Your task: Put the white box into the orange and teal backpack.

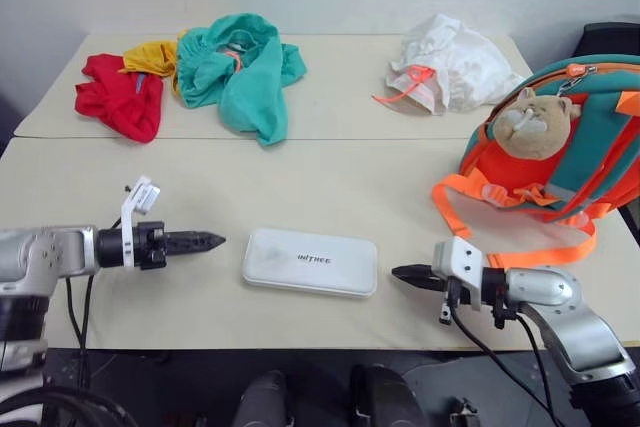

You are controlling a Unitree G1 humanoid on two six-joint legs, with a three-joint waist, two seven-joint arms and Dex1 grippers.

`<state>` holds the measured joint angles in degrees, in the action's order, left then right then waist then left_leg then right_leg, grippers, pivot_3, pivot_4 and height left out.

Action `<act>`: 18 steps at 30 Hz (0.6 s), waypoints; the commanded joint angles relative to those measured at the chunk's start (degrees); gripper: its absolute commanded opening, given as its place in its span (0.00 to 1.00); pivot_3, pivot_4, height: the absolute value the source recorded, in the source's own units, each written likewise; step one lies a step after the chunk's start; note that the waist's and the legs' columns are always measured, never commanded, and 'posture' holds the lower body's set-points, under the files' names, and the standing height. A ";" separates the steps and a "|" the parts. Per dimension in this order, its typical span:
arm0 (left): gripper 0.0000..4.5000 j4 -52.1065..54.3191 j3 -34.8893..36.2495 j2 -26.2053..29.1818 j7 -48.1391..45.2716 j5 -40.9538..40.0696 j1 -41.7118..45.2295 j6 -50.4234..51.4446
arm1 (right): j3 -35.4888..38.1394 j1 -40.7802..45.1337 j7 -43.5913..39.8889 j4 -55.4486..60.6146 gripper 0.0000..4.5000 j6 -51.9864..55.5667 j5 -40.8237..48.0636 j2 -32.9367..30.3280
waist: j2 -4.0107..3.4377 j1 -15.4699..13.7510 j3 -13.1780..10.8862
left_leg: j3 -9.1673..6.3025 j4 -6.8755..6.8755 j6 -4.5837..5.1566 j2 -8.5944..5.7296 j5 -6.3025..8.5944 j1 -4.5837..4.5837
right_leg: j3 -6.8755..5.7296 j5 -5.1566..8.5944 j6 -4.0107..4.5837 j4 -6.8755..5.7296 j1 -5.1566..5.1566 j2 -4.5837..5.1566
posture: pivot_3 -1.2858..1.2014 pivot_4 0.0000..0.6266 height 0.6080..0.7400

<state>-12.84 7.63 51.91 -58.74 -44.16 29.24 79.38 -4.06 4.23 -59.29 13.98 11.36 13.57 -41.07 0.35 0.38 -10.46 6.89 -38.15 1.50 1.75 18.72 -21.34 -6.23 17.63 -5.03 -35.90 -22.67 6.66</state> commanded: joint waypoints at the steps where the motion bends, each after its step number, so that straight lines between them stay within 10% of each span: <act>1: 0.87 -5.75 -5.38 -2.37 0.34 -0.80 6.27 11.44 | -1.15 1.14 -0.22 1.66 0.00 0.42 0.35 0.13 | 0.01 -0.19 0.00 | 0.02 -0.02 0.01 -0.01 -0.01 0.00 | 0.01 0.00 0.00 -0.01 -0.01 -0.10 | 0.52 0.24 1.00; 7: 0.87 -6.40 -14.88 -4.50 1.77 -0.23 8.76 13.12 | -5.13 6.45 1.20 -2.96 0.00 -0.83 -2.54 3.37 | 0.24 0.25 -0.07 | 0.09 -0.05 -0.12 0.08 -0.10 0.00 | 0.18 0.01 -0.01 -0.03 -0.07 -0.10 | 0.52 0.24 1.00; 18: 0.87 -6.56 -10.51 -11.38 5.45 0.19 8.41 13.06 | -7.97 9.52 1.67 -8.05 0.00 -4.20 -5.24 6.42 | 0.26 -0.47 -0.03 | 0.02 -0.14 -0.10 -0.03 -0.17 0.04 | 0.21 0.01 -0.01 -0.04 0.02 0.02 | 0.52 0.24 1.00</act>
<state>-19.93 -2.10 41.46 -54.42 -44.33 38.77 92.06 -11.76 13.26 -57.79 6.03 8.12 8.85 -35.10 0.62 -0.09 -10.50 6.91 -38.29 1.40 1.74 18.56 -21.29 -6.02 17.64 -5.05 -35.94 -22.65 6.68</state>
